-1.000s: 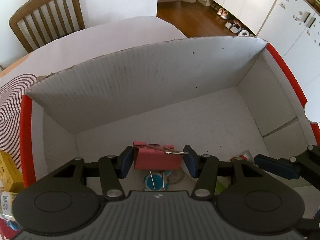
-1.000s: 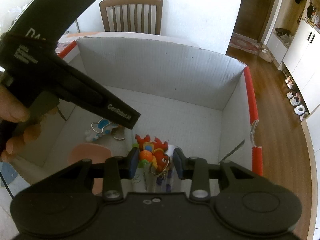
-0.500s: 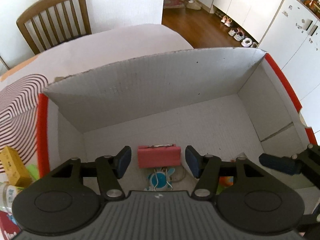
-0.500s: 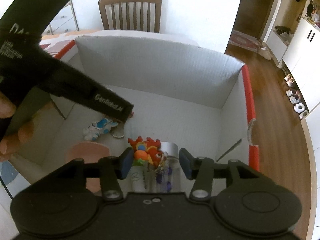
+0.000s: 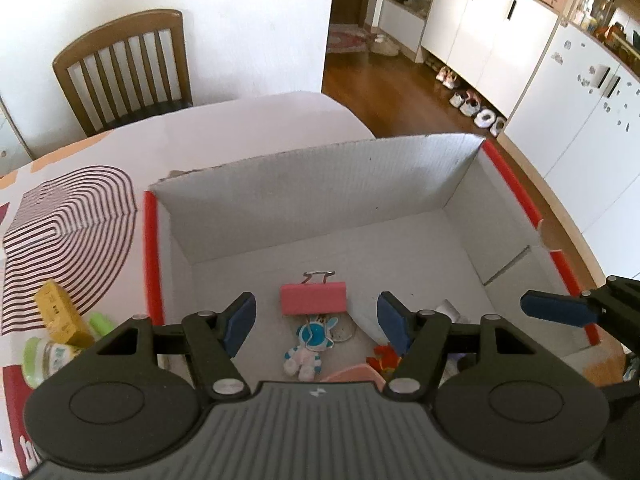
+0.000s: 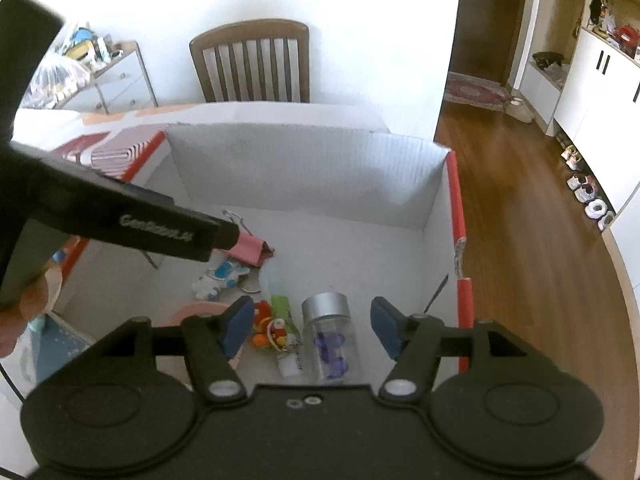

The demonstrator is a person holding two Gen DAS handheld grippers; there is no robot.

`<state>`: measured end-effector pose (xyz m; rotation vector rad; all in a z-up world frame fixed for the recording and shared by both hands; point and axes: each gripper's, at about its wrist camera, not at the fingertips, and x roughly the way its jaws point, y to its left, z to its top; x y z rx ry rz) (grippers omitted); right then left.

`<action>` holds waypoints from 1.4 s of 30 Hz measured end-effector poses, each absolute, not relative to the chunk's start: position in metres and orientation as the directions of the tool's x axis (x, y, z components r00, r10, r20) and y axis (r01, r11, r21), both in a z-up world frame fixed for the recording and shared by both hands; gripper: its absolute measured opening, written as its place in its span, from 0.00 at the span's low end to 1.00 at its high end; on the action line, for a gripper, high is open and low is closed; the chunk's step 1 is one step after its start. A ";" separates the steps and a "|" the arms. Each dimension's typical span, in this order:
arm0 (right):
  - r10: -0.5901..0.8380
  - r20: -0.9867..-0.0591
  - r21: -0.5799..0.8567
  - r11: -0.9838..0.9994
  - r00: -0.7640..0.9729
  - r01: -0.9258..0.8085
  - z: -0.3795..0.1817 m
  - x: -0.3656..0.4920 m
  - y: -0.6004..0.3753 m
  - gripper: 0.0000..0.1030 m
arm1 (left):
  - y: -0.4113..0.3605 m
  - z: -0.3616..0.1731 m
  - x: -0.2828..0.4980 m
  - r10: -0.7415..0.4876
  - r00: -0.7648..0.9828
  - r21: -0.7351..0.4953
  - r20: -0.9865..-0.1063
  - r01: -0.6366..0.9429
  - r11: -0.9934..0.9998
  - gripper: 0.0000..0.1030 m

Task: Organize rigid objects
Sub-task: 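Open both grippers to drop the binder clip and keychain in the box, then withdraw both tools from the shoebox back toward the item pile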

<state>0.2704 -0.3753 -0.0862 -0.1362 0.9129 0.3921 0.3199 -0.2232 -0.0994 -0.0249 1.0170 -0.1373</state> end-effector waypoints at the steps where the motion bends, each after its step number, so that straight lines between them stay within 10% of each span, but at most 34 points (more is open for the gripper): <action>1: 0.279 -0.787 0.058 0.921 0.550 -0.384 -0.083 0.268 -0.377 0.63 | -0.221 -0.096 0.315 -0.130 0.526 -0.089 -0.840 0.102 0.991 0.65; 42: 0.400 -0.617 0.150 0.905 0.678 -0.398 -0.030 0.158 -0.303 1.00 | -0.074 -0.037 0.153 -0.203 0.735 -0.182 -0.646 0.109 0.977 0.82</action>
